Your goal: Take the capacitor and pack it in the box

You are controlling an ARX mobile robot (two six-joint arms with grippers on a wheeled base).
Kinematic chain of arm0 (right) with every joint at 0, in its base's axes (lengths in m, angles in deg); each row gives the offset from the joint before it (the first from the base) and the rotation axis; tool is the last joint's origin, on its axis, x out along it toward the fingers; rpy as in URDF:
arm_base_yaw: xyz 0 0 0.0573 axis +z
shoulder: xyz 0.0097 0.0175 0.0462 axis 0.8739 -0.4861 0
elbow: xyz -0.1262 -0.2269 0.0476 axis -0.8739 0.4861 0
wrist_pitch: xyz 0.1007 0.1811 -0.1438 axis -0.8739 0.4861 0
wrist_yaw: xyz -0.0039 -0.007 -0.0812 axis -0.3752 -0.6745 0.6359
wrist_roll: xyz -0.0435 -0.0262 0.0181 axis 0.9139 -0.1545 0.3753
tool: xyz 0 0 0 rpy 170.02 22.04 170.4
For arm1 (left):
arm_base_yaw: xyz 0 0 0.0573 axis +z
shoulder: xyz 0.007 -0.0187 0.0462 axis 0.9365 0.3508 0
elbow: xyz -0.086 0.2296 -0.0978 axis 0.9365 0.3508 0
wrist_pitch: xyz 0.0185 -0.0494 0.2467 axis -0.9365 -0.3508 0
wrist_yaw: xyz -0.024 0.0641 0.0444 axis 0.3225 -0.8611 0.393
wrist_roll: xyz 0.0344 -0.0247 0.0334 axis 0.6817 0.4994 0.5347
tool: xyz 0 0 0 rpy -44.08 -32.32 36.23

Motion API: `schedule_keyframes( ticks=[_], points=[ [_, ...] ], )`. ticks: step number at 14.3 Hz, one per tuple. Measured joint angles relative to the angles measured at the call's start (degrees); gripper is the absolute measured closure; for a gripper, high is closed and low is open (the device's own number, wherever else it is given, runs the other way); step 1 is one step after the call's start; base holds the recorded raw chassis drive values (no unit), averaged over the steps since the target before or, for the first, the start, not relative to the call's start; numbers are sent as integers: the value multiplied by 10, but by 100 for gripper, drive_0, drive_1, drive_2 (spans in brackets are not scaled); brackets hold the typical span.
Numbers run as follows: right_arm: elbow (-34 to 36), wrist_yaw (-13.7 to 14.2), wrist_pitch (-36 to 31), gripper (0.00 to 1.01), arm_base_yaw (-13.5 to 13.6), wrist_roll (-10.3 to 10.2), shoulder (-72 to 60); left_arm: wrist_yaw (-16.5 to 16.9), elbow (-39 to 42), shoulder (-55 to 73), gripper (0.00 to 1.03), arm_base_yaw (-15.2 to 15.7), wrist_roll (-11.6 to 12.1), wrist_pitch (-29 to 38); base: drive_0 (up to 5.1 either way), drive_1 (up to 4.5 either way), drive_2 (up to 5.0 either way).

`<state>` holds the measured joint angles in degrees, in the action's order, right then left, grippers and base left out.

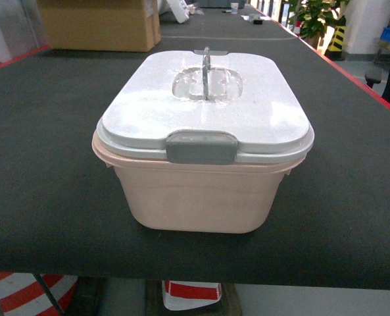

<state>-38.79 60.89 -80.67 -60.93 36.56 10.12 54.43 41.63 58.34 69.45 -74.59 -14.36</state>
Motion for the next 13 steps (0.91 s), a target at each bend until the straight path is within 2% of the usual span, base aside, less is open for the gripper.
schedule_keyframes(
  ticks=[8, 13],
  points=[
    [0, 0, 0, 3, 0, 0, 0, 0, 0, -189, 101, 0, 1, -171, 0, 0, 0],
    [0, 0, 0, 3, 0, 0, 0, 0, 0, -256, 101, 0, 1, -235, 0, 0, 0]
  ],
)
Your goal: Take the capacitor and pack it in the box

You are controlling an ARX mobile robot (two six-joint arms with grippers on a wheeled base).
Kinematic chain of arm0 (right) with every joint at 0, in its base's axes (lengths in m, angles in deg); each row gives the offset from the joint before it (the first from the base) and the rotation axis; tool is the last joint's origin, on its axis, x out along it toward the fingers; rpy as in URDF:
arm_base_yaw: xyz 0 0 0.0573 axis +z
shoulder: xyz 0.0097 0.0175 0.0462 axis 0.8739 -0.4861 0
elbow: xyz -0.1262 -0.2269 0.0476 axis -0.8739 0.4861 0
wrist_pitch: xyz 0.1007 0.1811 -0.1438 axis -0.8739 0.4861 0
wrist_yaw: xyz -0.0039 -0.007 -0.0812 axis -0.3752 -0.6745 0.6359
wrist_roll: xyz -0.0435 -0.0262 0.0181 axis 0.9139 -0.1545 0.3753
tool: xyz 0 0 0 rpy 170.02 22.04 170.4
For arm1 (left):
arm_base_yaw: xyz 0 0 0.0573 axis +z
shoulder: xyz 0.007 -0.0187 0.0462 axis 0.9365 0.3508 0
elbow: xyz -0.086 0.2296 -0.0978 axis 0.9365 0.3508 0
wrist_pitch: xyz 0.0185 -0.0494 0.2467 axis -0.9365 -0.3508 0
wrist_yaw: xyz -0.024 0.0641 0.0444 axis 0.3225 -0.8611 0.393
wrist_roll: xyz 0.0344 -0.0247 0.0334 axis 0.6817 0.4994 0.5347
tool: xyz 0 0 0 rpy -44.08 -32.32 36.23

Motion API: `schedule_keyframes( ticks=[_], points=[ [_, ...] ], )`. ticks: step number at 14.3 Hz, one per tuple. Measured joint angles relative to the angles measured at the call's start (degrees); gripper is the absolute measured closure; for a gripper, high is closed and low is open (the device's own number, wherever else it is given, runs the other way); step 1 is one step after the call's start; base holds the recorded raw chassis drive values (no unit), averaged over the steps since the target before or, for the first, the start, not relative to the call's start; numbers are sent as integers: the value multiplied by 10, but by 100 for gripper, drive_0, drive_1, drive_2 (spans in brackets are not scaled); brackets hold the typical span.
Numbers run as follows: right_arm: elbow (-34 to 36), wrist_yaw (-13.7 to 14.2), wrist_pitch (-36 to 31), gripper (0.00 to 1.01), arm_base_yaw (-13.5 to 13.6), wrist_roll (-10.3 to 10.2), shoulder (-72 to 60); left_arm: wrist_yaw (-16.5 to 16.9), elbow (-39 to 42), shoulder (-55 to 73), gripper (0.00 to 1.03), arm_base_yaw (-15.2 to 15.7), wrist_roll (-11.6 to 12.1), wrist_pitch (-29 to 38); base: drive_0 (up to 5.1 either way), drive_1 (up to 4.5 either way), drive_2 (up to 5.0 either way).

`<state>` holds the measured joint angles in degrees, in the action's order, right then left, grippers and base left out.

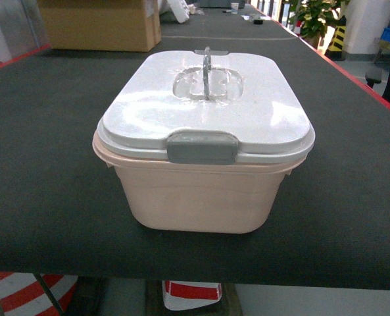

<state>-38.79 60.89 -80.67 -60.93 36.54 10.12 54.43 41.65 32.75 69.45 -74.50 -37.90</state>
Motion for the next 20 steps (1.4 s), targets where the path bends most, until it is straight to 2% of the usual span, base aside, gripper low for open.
schedule_keyframes(
  ticks=[1, 3, 5, 6, 12, 13, 20],
  points=[
    [0, 0, 0, 3, 0, 0, 0, 0, 0, -10, 101, 0, 0, -10, 0, 0, 0],
    [0, 0, 0, 3, 0, 0, 0, 0, 0, -103, 101, 0, 0, -116, 0, 0, 0],
    [0, 0, 0, 3, 0, 0, 0, 0, 0, -104, 101, 0, 1, -116, 0, 0, 0],
    [0, 0, 1, 3, 0, 0, 0, 0, 0, -104, 97, 0, 1, -110, 0, 0, 0],
    [0, 0, 0, 3, 0, 0, 0, 0, 0, -104, 16, 0, 1, -114, 0, 0, 0],
    [0, 0, 0, 3, 0, 0, 0, 0, 0, -104, 6, 0, 2, -114, 0, 0, 0],
    [0, 0, 0, 3, 0, 0, 0, 0, 0, -104, 5, 0, 2, -114, 0, 0, 0]
  ],
)
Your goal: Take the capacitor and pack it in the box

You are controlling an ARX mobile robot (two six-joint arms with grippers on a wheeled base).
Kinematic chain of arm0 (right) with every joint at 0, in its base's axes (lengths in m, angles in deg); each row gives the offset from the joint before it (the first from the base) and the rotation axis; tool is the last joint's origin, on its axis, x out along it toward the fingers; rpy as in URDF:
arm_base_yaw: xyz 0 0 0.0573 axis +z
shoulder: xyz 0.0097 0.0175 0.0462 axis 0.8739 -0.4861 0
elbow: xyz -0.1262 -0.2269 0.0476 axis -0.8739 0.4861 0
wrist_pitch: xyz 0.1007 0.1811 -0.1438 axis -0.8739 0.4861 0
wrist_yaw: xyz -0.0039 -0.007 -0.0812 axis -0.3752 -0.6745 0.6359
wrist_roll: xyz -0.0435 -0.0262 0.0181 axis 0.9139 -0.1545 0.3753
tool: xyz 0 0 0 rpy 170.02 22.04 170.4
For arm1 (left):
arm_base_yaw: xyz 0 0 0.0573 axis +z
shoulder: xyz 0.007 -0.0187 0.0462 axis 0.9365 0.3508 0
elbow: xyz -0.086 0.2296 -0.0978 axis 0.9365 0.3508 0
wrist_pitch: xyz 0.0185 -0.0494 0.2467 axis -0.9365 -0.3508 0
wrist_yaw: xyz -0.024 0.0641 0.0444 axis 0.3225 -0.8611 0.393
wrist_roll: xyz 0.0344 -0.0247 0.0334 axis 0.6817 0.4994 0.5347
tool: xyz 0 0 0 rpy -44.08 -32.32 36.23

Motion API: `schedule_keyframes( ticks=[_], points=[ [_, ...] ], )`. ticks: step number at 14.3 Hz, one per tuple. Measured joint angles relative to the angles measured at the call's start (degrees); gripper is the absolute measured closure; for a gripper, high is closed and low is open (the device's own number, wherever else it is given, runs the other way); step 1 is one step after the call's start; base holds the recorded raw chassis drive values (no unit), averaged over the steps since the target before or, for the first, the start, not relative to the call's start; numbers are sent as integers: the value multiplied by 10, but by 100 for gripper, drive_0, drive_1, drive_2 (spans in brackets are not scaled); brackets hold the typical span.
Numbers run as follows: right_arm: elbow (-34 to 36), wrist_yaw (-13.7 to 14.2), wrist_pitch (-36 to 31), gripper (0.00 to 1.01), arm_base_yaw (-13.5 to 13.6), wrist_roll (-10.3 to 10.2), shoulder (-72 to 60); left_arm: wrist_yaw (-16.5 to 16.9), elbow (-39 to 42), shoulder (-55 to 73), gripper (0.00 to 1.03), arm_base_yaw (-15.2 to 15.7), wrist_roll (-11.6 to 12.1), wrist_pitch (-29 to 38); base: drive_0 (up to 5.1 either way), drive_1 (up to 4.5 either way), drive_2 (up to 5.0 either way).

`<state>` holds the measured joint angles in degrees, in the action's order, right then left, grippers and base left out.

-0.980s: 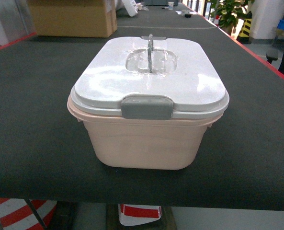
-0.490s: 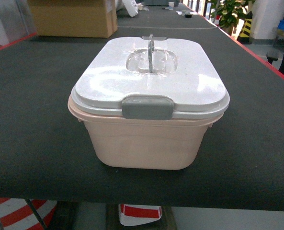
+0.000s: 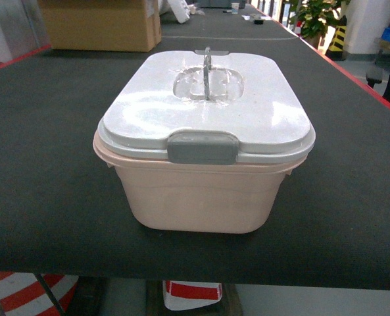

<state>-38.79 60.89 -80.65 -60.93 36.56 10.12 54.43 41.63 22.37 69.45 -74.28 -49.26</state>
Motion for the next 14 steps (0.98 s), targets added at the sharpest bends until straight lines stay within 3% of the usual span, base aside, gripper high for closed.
schedule_keyframes(
  ticks=[14],
  points=[
    [0, 0, 0, 3, 0, 0, 0, 0, 0, 0, 5, 0, 0, 0, 0, 0, 0]
  ],
)
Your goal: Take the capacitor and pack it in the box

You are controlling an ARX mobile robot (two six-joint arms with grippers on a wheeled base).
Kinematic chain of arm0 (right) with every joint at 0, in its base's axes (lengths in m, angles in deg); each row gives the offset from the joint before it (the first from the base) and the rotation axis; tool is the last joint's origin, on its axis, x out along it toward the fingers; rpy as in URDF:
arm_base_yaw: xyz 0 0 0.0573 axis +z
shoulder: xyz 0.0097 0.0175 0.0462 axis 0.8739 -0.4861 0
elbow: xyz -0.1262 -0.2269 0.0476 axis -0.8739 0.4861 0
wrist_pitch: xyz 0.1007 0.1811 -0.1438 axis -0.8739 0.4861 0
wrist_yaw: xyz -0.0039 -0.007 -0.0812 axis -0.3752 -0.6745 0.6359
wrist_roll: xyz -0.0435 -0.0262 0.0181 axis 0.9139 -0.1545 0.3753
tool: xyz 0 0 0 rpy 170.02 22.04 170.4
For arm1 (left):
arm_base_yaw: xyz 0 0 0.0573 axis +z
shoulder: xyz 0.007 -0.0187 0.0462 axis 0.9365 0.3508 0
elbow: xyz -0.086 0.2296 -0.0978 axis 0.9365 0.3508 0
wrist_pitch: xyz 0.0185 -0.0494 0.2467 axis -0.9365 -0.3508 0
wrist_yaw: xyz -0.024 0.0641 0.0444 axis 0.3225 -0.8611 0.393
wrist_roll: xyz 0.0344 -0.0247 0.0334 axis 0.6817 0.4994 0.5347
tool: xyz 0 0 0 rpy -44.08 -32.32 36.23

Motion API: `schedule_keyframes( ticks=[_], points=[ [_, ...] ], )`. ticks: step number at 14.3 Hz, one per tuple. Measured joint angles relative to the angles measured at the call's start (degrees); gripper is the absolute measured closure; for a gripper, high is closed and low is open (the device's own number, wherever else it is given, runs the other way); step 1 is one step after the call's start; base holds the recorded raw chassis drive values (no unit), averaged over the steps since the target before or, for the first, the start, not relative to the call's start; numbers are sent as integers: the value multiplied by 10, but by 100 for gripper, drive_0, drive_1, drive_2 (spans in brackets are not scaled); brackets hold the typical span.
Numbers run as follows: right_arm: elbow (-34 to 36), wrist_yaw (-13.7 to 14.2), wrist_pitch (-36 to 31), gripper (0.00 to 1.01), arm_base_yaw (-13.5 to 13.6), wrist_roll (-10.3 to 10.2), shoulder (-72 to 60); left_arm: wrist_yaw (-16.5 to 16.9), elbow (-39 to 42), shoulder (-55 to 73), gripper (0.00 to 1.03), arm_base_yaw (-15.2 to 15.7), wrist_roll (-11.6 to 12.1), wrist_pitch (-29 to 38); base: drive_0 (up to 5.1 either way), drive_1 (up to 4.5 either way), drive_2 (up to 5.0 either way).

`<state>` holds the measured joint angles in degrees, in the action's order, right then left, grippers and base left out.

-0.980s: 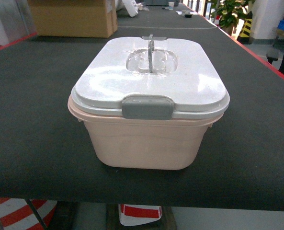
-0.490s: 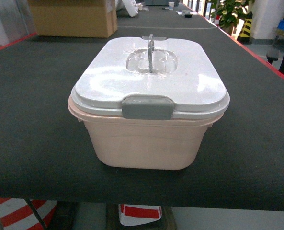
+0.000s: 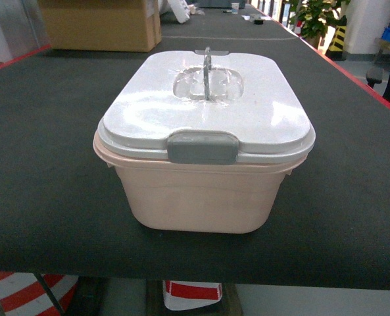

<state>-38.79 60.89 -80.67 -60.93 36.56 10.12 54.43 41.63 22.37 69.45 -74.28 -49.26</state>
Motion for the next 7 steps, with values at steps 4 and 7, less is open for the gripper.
schedule_keyframes(
  ticks=[4, 7],
  points=[
    [0, 0, 0, 3, 0, 0, 0, 0, 0, 0, 5, 0, 0, 0, 0, 0, 0],
    [0, 0, 0, 3, 0, 0, 0, 0, 0, 0, 5, 0, 0, 0, 0, 0, 0]
  ],
)
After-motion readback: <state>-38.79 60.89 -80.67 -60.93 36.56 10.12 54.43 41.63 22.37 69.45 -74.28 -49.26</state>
